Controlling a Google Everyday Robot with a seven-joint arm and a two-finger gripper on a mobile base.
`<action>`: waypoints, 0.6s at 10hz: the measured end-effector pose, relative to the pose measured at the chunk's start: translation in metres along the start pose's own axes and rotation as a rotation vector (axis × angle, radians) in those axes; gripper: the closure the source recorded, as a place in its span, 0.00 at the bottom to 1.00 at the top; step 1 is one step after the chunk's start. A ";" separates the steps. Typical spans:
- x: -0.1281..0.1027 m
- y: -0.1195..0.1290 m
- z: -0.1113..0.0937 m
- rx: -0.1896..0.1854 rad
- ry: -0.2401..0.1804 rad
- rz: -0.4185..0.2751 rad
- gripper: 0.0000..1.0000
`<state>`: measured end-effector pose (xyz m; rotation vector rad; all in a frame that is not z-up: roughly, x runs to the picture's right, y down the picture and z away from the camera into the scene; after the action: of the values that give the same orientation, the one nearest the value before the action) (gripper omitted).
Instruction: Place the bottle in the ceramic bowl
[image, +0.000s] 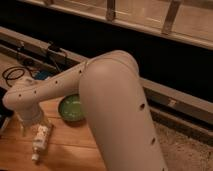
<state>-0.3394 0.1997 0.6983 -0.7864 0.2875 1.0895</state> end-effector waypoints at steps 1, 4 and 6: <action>-0.003 0.003 0.015 -0.004 0.020 -0.002 0.35; -0.005 0.005 0.034 -0.009 0.060 0.006 0.35; -0.005 0.011 0.047 -0.004 0.087 -0.002 0.35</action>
<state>-0.3586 0.2310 0.7294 -0.8383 0.3578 1.0556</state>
